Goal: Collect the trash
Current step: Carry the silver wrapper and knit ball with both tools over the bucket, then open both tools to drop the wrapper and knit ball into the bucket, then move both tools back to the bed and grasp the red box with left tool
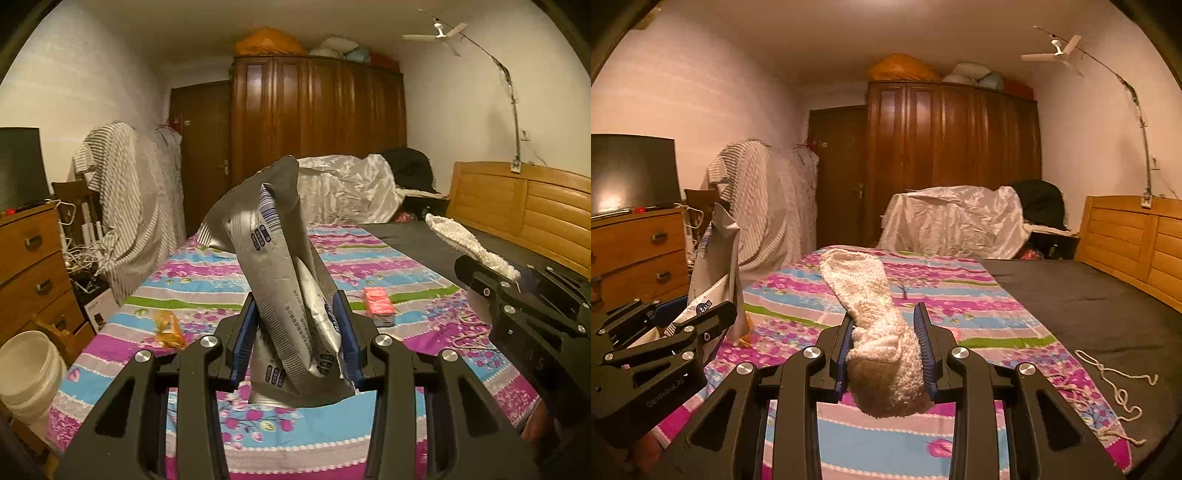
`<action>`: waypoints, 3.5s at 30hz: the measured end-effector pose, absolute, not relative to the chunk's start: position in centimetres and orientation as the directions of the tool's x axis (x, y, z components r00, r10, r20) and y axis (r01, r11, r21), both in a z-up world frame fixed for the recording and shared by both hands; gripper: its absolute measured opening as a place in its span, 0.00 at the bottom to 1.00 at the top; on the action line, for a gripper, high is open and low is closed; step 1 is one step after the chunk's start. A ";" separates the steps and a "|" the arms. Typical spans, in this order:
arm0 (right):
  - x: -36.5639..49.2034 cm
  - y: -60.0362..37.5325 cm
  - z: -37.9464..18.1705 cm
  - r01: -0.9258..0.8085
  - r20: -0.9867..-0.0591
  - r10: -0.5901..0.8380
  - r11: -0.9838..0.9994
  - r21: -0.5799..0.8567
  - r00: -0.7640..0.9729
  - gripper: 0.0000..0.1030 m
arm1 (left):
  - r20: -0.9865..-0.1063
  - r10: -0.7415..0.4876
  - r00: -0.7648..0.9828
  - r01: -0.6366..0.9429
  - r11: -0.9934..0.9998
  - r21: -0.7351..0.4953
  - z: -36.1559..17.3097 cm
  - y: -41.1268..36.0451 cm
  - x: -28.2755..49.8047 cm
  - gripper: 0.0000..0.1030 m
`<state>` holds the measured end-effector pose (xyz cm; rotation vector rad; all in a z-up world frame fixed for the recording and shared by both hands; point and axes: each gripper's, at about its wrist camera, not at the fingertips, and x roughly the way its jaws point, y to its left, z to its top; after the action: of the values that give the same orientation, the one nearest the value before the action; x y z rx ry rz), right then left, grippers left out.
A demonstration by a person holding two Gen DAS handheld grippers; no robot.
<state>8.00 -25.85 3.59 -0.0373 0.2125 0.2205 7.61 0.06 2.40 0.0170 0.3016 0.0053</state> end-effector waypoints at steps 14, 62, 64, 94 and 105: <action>10.8 -11.4 6.5 -0.461 -0.226 0.445 0.887 -0.018 0.866 0.31 | -0.292 0.240 0.926 -0.246 0.969 0.018 4.4 12.3 6.8 0.38; 20.5 47.9 -0.7 -0.894 -0.827 0.553 0.413 0.171 0.098 0.31 | -0.774 0.293 0.561 -0.608 0.781 -0.145 -4.3 53.7 3.0 0.38; 20.7 48.3 -1.2 -0.895 -0.836 0.539 0.415 0.162 0.099 0.31 | -0.783 0.294 0.547 -0.621 0.771 -0.144 -4.9 54.4 2.6 0.38; 21.4 46.9 -0.6 -0.890 -0.824 0.552 0.431 0.149 0.129 0.57 | -0.792 0.326 0.516 -0.658 0.743 -0.122 -5.8 56.3 1.4 0.59; 21.3 44.3 0.6 -0.884 -0.795 0.593 0.432 0.181 0.127 0.56 | -0.780 0.337 0.528 -0.651 0.750 -0.117 -4.7 55.4 1.3 0.59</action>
<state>21.30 44.25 0.57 -0.3757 0.9378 1.1112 1.35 55.36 -4.70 -0.4252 0.8205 0.6118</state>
